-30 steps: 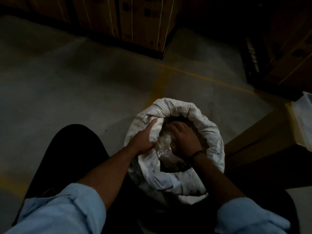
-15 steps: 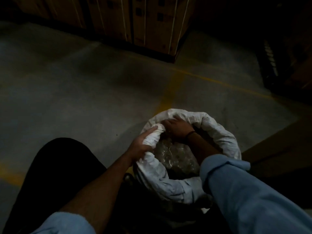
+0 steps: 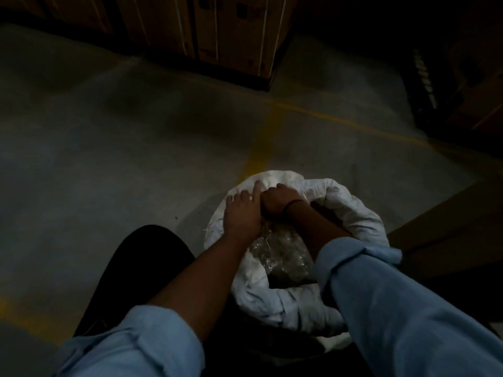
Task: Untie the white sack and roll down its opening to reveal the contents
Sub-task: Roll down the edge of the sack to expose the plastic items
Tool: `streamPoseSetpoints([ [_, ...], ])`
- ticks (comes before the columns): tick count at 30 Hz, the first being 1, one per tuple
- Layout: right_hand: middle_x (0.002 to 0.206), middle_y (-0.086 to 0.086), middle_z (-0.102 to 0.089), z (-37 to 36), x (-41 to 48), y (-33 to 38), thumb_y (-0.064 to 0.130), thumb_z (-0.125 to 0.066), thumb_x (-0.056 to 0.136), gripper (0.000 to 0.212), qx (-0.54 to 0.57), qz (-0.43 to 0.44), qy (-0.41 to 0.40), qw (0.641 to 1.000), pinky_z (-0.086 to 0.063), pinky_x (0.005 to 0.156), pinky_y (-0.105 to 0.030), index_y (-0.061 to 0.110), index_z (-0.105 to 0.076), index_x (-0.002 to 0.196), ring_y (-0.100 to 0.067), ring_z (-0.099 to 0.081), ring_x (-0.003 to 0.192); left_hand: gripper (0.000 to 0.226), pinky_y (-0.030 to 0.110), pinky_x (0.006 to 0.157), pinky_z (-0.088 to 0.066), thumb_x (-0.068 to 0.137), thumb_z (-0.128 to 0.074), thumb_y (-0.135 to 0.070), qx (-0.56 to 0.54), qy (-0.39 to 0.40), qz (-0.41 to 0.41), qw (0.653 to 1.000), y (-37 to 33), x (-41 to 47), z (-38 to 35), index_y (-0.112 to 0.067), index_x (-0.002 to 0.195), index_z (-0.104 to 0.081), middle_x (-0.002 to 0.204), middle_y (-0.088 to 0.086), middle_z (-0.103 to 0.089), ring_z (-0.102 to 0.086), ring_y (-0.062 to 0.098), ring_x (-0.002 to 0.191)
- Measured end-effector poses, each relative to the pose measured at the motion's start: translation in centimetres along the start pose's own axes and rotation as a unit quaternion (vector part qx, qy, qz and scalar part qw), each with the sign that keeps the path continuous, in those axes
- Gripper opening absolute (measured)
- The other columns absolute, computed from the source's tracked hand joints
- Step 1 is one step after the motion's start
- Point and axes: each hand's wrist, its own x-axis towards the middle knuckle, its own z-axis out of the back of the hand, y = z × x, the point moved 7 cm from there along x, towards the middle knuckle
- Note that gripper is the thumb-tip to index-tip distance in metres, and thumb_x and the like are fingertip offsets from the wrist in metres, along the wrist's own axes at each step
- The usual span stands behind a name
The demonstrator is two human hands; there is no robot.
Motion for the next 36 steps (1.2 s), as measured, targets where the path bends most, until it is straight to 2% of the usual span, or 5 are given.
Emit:
streamPoseSetpoints([
  [6,0.144,-0.015,-0.046,-5.4,-3.7,-0.8,0.041,-0.036,0.098,0.054,-0.108,0.103,-0.240,0.959,-0.024,0.112,-0.059,0.009,-0.040,0.142,-0.032,-0.045,0.131,0.051,0.031,0.074,-0.050,0.072,-0.075,-0.052,-0.270,0.145,0.081,0.948,4.5,0.4,-5.6,-0.015,0.107,-0.069,0.106,0.009,-0.072,-0.068,0.024,0.094],
  [21,0.129,-0.019,-0.055,-4.5,-0.4,-9.8,0.059,-0.023,0.087,0.074,0.003,-0.073,-0.229,0.971,-0.016,0.108,-0.071,0.006,-0.046,0.133,-0.044,-0.048,0.124,0.058,0.045,0.096,-0.055,0.052,-0.092,-0.030,-0.569,0.252,0.199,0.757,7.0,0.8,-8.1,-0.010,0.103,-0.074,0.103,0.011,-0.076,-0.072,0.029,0.097],
  [28,0.124,-0.019,-0.061,-4.4,2.1,-12.0,0.055,-0.033,0.097,0.055,0.203,-0.110,-0.066,0.971,-0.043,0.090,-0.040,0.015,-0.055,0.127,-0.035,-0.058,0.111,0.086,0.055,0.112,-0.028,0.061,-0.068,-0.074,-0.034,0.128,0.112,0.985,4.7,4.1,-4.0,-0.027,0.131,-0.053,0.140,0.011,-0.052,-0.044,0.038,0.131],
  [31,0.131,-0.018,-0.058,-5.0,2.8,-13.2,0.056,-0.035,0.097,0.059,0.304,-0.131,0.014,0.944,-0.039,0.092,-0.033,0.010,-0.057,0.126,-0.032,-0.054,0.118,0.069,0.059,0.119,-0.002,0.097,-0.047,-0.041,0.067,-0.061,-0.049,0.995,-3.8,4.6,-0.6,-0.015,0.155,-0.018,0.160,0.022,-0.020,-0.013,0.044,0.147],
  [36,0.126,-0.019,-0.061,-5.2,1.4,-13.3,0.056,-0.031,0.098,0.059,0.287,-0.136,-0.020,0.948,-0.040,0.091,-0.034,0.012,-0.056,0.127,-0.031,-0.058,0.112,0.115,0.061,0.118,0.003,0.080,-0.056,-0.060,0.147,0.010,-0.121,0.982,-6.3,6.0,-3.5,-0.005,0.154,0.013,0.162,0.024,-0.005,-0.004,0.041,0.150],
])
